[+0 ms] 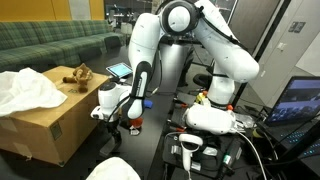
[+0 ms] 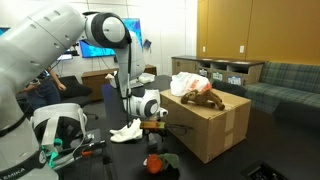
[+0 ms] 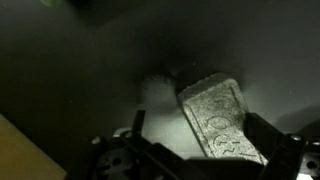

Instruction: Remove the blue object from the box and replace it with the brown toy, remove the orange plush toy and replace it with the gray duster, remove the white plastic from the box and replace it with the towel

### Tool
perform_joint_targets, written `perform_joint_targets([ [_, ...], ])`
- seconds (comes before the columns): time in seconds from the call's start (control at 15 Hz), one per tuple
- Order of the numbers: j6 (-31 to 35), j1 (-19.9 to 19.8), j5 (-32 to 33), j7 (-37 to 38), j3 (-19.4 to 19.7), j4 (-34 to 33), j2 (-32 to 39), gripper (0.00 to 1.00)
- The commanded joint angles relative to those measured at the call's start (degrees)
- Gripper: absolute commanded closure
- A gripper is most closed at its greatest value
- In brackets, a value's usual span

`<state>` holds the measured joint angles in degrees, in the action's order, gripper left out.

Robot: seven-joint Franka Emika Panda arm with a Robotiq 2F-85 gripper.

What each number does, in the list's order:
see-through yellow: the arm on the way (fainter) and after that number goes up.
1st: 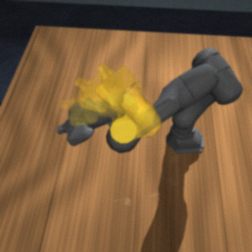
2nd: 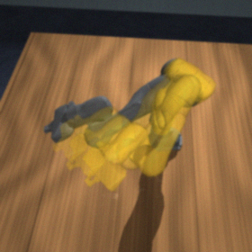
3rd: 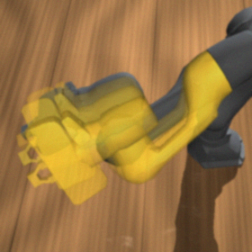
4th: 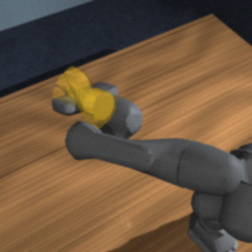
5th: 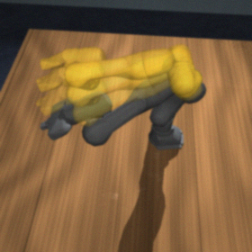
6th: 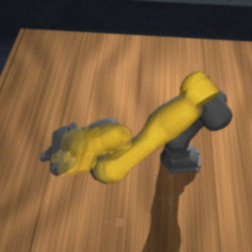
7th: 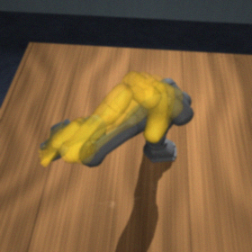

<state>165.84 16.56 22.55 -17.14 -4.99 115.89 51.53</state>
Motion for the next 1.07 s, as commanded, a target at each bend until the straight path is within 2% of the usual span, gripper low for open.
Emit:
perform_joint_targets([
  [0.0, -0.06, -2.88, 0.23, -3.32, -2.22, -2.25, 2.37, 0.00],
  [0.27, -0.76, -4.79, -0.02, -4.98, -3.81, -2.40, 3.12, 0.00],
  [0.53, -4.26, -6.82, 0.06, -7.24, -5.16, -1.12, 1.69, 0.00],
  [0.87, -9.35, -7.28, 0.33, -8.85, -4.47, -0.59, 0.96, 0.00],
  [1.0, -10.53, -7.51, 0.33, -9.37, -4.49, -0.89, 1.19, 0.26],
])
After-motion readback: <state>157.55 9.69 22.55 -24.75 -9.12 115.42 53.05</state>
